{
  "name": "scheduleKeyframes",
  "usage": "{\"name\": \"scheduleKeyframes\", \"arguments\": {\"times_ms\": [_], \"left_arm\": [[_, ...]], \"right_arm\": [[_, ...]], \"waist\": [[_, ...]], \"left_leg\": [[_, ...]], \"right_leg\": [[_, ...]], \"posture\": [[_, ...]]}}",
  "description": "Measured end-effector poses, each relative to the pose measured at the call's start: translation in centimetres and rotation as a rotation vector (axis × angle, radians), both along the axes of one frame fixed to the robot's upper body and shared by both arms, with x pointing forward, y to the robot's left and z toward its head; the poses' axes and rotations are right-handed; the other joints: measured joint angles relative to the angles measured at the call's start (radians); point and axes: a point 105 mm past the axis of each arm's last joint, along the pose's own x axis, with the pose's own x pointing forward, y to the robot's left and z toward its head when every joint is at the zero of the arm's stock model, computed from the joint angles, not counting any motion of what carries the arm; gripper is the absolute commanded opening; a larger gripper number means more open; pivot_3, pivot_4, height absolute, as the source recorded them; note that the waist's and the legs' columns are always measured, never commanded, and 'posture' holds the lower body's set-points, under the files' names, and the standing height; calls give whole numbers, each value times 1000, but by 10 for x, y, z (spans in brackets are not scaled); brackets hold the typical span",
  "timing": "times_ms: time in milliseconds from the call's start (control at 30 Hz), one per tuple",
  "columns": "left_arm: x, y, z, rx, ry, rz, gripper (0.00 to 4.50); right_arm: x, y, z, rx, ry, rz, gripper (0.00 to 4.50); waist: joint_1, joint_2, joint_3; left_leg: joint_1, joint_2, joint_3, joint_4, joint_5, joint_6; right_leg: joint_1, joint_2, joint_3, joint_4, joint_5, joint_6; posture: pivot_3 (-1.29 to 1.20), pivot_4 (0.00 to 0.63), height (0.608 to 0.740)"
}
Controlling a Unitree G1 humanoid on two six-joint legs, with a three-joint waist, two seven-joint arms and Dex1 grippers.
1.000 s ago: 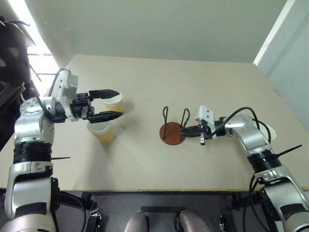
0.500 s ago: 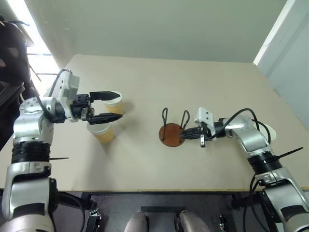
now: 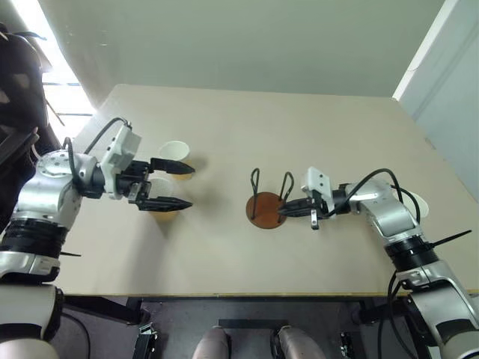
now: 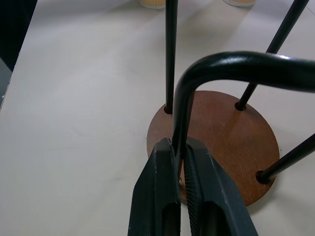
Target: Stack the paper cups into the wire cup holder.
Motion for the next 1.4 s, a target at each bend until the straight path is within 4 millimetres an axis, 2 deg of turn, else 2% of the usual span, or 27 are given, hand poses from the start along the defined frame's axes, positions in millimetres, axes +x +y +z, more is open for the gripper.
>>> {"name": "scheduleKeyframes", "arguments": {"times_ms": [33, 167, 433, 533, 633, 833, 967, 1200, 1333, 1400], "left_arm": [[0, -1, -1, 2, 1, -6, 4500], [0, -2, 0, -6, -6, -14, 4500], [-1, -3, 2, -16, -8, -18, 4500], [-1, -3, 2, -17, -8, -18, 4500], [-1, -3, 2, -19, -9, -18, 4500], [1, -8, -1, -42, -2, -30, 4500], [3, -10, -1, -54, 0, -32, 4500], [9, -11, 0, -66, -9, -23, 4500], [12, -6, 0, -42, -11, 5, 4500], [20, 4, 3, 13, -21, 63, 4500]], "right_arm": [[0, 0, 0, -1, 4, -2, 541], [-1, -1, -5, -23, 21, -6, 1692], [4, -8, -8, -60, 10, -32, 1692], [10, -21, 0, -95, -11, -64, 1692], [14, -44, 13, -130, -44, -109, 1692], [13, -79, 33, -188, -73, -173, 1692], [11, -81, 44, -166, -87, -188, 1692], [6, -69, 59, -132, -108, -169, 1692], [5, -67, 60, -132, -118, -170, 1692], [6, -68, 60, -132, -120, -173, 1692]], "waist": [[0, 0, 0], [0, 0, 0], [0, 0, 0], [1, 1, 0], [3, 1, 0], [3, 1, 0], [0, 1, 1], [0, 1, 1], [1, 1, 1], [2, 1, 1]], "left_leg": [[0, 0, 0, 0, 0, 0], [0, 0, 0, 0, 0, 0], [-1, 0, 0, 0, 0, 0], [-1, 0, 0, 0, 0, 0], [-1, 0, 0, 0, 0, 0], [-1, 1, 1, -1, 0, 0], [-1, 1, 1, -1, 0, 0], [-1, 1, 1, -1, 0, 0], [-1, 1, 1, 0, 0, 0], [-1, 1, 1, 0, 0, 0]], "right_leg": [[0, 0, 0, 0, 0, 0], [-1, 0, 0, 0, 0, 0], [-1, 0, 0, 0, 1, 1], [-1, 0, 0, 0, 1, 1], [-1, 0, 0, 0, 0, 0], [-1, 0, 0, 0, 1, 2], [-1, 0, 0, 0, 2, 4], [-1, 0, 0, 0, 2, 5], [-1, 0, 0, 0, 2, 5], [-1, 0, 0, 0, 3, 5]], "posture": [[0, 150, 740], [0, 150, 740], [0, 150, 740], [0, 150, 740], [0, 150, 740], [0, 150, 740], [0, 150, 740], [0, 150, 740], [0, 150, 740], [0, 150, 740]]}}
